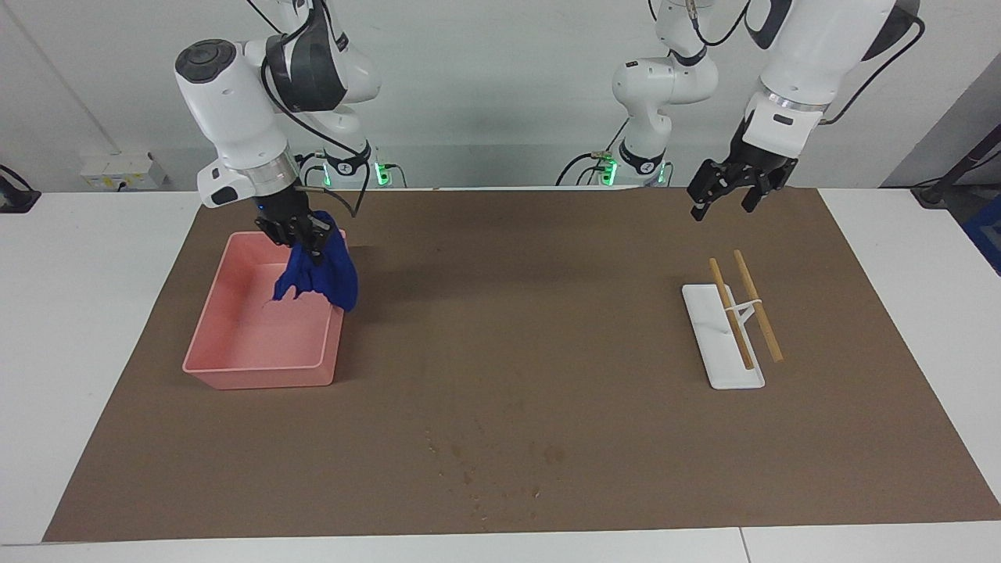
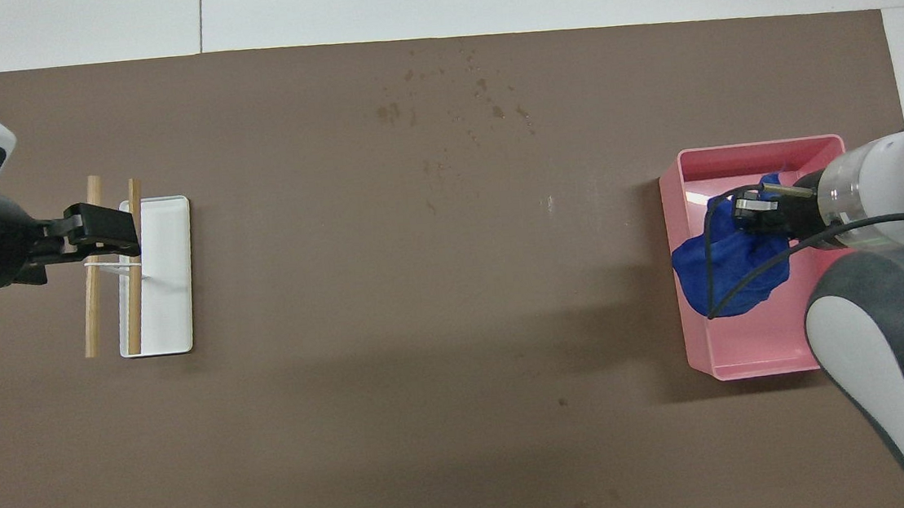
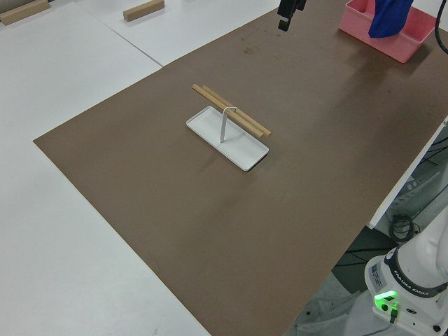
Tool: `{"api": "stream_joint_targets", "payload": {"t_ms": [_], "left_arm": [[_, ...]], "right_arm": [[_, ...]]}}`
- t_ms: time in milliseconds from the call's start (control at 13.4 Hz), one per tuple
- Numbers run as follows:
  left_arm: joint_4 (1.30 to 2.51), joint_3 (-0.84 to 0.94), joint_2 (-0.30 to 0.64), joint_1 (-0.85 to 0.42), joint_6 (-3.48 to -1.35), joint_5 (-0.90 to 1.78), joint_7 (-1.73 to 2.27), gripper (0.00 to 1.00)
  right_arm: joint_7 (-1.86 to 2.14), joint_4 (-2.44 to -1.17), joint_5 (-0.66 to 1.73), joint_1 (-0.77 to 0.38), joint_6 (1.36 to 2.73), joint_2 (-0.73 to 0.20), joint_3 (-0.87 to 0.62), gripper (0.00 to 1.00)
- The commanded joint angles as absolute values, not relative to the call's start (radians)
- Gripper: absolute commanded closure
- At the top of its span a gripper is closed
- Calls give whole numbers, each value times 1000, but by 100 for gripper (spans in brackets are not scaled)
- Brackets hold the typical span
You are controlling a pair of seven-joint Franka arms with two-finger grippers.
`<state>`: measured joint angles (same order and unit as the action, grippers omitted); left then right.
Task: Wipe water with towel using both arms
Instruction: 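Carry the cloth into the pink bin while the left gripper withdraws, then lower the cloth into the pink bin with the right gripper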
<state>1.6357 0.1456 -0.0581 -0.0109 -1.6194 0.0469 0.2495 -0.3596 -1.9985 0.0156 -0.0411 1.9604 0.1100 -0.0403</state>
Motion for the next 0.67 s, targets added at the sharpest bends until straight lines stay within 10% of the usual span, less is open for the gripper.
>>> {"api": "stream_joint_targets", "payload": {"t_ms": [0, 596], "left_arm": [[1576, 46, -29, -81, -1549, -1, 54, 0], [1531, 74, -25, -20, -1486, 6, -72, 0]], "right_arm": [[-257, -2020, -35, 9, 1954, 140, -54, 100], [-178, -2017, -98, 49, 1934, 130, -57, 100]]}}
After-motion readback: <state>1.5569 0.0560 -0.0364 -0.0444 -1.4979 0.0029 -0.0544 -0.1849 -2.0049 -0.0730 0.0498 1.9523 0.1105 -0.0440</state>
